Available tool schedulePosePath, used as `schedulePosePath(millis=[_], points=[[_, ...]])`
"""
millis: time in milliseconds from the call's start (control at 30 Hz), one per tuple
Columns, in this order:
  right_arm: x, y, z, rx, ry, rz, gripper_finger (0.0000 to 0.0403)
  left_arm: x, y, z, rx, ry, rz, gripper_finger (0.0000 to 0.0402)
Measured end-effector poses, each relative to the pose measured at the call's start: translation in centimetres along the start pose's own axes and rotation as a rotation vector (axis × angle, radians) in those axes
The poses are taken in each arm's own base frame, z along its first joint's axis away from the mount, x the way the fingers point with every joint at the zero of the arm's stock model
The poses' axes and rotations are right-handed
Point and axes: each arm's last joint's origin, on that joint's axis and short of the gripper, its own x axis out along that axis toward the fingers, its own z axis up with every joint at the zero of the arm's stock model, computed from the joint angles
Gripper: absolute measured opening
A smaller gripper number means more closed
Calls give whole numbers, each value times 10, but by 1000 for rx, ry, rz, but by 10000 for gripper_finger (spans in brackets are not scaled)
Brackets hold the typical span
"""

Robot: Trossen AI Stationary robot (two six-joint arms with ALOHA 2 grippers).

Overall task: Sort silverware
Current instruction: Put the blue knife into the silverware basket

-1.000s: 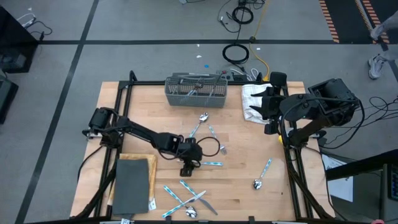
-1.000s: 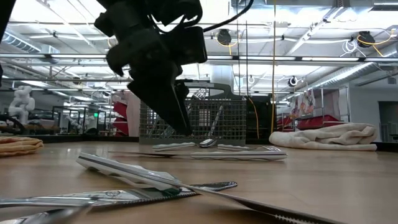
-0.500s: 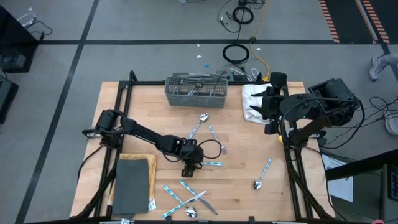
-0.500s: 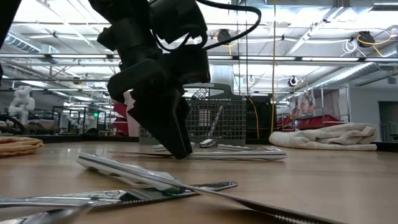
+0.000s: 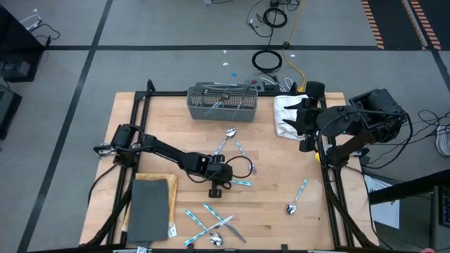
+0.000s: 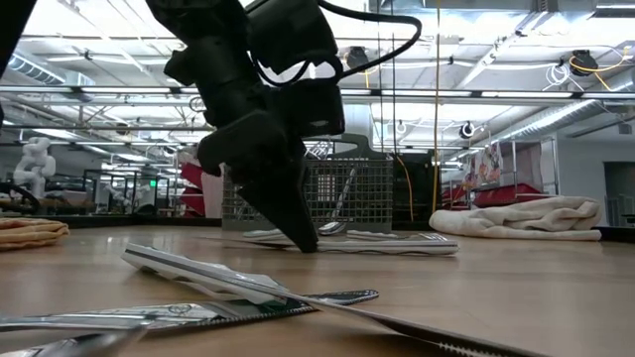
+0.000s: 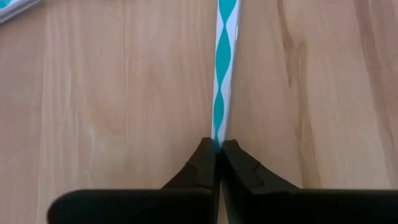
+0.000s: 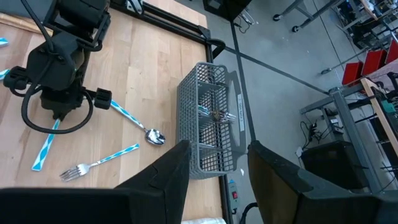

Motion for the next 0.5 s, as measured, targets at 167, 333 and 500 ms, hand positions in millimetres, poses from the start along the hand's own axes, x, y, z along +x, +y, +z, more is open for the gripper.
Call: schedulePosePath(millis=[167, 333, 500], points=[[0, 0, 0, -2, 0, 0, 151, -16, -2, 9, -52, -2, 10, 7], [0, 0, 0, -24, 0, 0, 151, -46, -1, 16, -60, 100, 52, 1], [0, 0, 0, -30, 0, 0, 151, -71, 0, 26, -37, 204, 96, 2]])
